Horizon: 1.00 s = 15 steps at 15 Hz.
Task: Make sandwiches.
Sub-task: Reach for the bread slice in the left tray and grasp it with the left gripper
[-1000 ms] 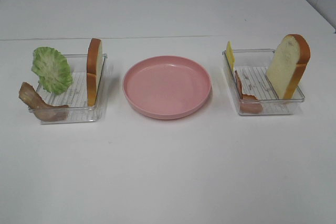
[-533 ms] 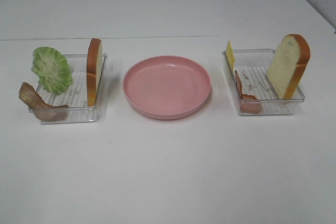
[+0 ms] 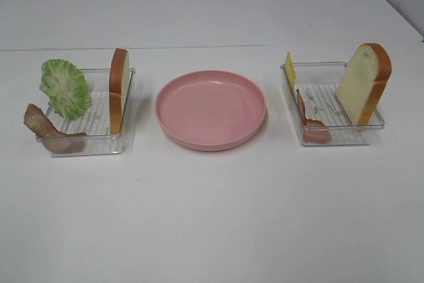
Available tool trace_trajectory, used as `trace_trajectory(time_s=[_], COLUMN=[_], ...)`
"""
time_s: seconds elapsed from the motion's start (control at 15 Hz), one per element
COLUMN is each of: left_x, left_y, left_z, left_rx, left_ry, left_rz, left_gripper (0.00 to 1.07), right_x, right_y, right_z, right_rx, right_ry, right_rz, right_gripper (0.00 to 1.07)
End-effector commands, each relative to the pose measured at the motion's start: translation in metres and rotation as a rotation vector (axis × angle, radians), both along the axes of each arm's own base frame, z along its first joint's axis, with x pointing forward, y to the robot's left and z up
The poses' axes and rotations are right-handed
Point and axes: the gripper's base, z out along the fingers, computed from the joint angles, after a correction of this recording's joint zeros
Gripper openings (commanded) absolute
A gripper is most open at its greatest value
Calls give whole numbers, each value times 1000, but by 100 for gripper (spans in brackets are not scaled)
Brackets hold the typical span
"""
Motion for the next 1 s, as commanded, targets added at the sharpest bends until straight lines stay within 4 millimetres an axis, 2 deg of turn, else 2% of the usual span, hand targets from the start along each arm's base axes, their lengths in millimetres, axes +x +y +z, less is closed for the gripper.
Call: trace_trajectory(time_s=[0.07,1.0], left_x=[-2,-2], left_y=[0,0], left_z=[0,0], left_rx=[-3,-7], left_ry=[-26,-27], left_rz=[2,4], left_gripper=[81,81], right_x=[-1,-1], right_y=[0,0], right_z=[0,0], right_rx=[1,1], right_ry=[-23,-23], right_rz=[-3,-3], right_gripper=[77,77])
